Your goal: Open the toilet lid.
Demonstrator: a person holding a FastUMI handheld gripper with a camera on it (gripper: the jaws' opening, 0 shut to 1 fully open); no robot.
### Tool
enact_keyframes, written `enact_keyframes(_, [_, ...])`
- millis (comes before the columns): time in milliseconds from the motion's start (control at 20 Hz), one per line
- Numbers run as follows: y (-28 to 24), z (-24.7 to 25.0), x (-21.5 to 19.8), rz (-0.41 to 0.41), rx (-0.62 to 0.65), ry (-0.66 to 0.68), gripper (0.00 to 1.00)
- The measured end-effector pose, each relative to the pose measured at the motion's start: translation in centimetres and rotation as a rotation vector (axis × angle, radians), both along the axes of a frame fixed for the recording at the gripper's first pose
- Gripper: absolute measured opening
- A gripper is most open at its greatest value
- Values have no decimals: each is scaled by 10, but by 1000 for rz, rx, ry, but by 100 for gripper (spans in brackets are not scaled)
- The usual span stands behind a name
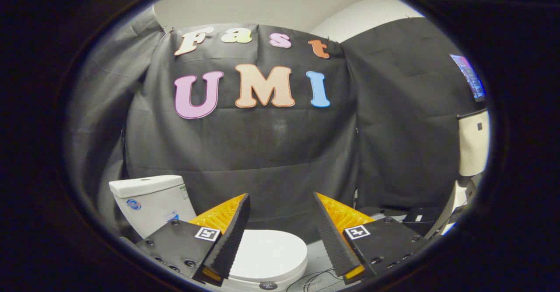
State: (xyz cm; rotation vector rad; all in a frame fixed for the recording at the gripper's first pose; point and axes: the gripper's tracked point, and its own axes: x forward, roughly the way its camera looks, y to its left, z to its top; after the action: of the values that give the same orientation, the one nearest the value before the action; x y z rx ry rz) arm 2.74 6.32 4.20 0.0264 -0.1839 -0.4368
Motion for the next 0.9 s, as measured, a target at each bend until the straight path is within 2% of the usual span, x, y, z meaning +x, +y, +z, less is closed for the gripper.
enact_keyframes(100, [2, 1, -9, -54, 10, -19, 88])
enact_keyframes(350, [-20, -25, -40, -323, 136, -53, 88])
enact_keyframes(650, [-15, -86, -39, -375, 467, -141, 88])
enact_keyframes(900, [-3, -167, -23, -400, 737, -155, 87])
